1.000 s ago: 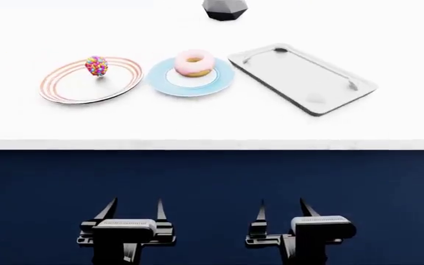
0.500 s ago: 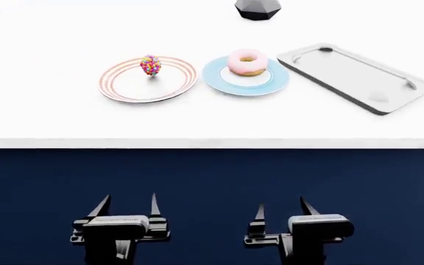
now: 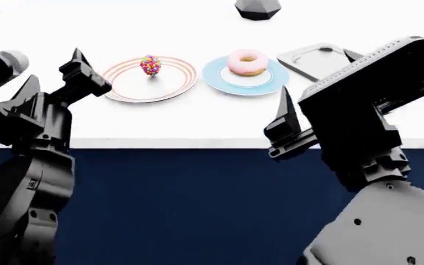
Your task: Move the dessert items from the plate to the tray.
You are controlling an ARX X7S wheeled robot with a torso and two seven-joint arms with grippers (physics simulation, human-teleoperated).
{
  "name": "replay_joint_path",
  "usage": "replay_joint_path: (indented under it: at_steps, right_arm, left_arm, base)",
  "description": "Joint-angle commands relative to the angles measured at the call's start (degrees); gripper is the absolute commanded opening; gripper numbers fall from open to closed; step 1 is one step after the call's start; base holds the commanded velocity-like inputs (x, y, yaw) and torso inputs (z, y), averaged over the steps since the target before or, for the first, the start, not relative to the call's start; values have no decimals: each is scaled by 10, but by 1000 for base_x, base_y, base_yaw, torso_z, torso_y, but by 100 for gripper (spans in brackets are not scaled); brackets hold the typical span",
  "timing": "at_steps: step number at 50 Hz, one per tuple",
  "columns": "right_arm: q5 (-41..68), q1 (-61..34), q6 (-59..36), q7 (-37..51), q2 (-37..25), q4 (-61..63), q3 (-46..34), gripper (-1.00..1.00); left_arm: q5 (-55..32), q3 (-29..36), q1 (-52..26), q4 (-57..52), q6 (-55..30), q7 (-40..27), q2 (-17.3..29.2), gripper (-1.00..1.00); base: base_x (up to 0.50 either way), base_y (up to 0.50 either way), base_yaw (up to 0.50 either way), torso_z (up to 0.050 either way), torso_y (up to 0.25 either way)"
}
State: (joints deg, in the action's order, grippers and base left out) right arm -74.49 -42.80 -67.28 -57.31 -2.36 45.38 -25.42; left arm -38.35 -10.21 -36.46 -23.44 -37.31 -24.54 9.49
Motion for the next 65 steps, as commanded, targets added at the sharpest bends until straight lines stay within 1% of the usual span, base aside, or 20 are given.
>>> replay_joint_path:
  at_steps: [1,4,6,7,8,9,10,16,18,23,27,31,33,35,36,37,47,54,63,65]
  right_arm:
    - [-230,-242,5,-327,23,-60,97,100]
    - [-182,-267,45,-327,22,-128,175,100]
    - [-159,-277,52,-327,18,-169,206,100]
    - [-129,-289,-18,-327,-34,-187,160,100]
    - [-65,-334,-104,-327,-120,-189,74,100]
    - [-42,-348,-190,-327,-174,-196,-4,100]
    - [-28,-354,-227,-327,-176,-202,0,100]
    - [43,-365,-227,-327,-189,-230,14,100]
    - [67,-369,-227,-327,-194,-236,17,100]
    - [94,-369,-227,-327,-199,-239,21,100]
    - [108,-374,-227,-327,-200,-248,28,100]
    - [123,-383,-227,-327,-198,-258,26,100]
    - [131,-388,-227,-327,-197,-265,23,100]
    - [138,-393,-227,-327,-198,-272,20,100]
    - [142,-397,-227,-327,-198,-276,18,100]
    - [148,-401,-227,-327,-197,-280,16,100]
    - [174,-407,-227,-327,-191,-296,10,100]
    - [193,-404,-227,-327,-194,-294,4,100]
    - [192,-415,-227,-327,-196,-297,-16,100]
    - [189,-419,-227,-327,-196,-302,-19,100]
  left_arm:
    - [-1,7,-222,106,20,8,-14,100]
    - [51,40,-269,211,106,64,-23,100]
    - [88,61,-296,295,177,106,-30,100]
    - [109,72,-311,348,222,130,-35,100]
    - [126,84,-322,397,267,158,-39,100]
    - [141,93,-330,440,308,179,-42,100]
    - [152,100,-335,475,343,198,-45,100]
    - [190,138,-306,609,515,306,-52,100]
    - [200,147,-301,676,585,346,-54,100]
    - [218,142,-359,983,835,450,-72,100]
    - [274,107,-316,984,893,488,-70,100]
    - [323,59,-292,984,926,517,-73,100]
    - [331,59,-415,982,808,520,-54,100]
    - [328,65,-422,810,636,510,-41,100]
    - [325,65,-426,747,573,508,-35,100]
    - [324,65,-433,726,549,508,-30,100]
    - [297,59,-472,674,474,529,-9,100]
    - [266,65,-371,554,412,571,5,100]
    - [223,60,-320,516,356,606,17,100]
    - [200,66,-373,428,205,584,41,100]
  base:
    - [0,0,0,0,0]
    - [0,0,0,0,0]
    - [0,0,0,0,0]
    - [0,0,0,0,0]
    - [0,0,0,0,0]
    - [0,0,0,0,0]
    - [12,0,0,0,0]
    - [439,0,0,0,0]
    - [500,0,0,0,0]
    - [500,0,0,0,0]
    - [500,-12,0,0,0]
    - [500,-38,0,0,0]
    - [500,-74,0,0,0]
    - [500,-100,0,0,0]
    - [500,-98,0,0,0]
    - [500,-102,0,0,0]
    - [500,-160,0,0,0]
    - [500,-124,0,0,2]
    - [262,337,0,0,0]
    - [0,0,0,0,5]
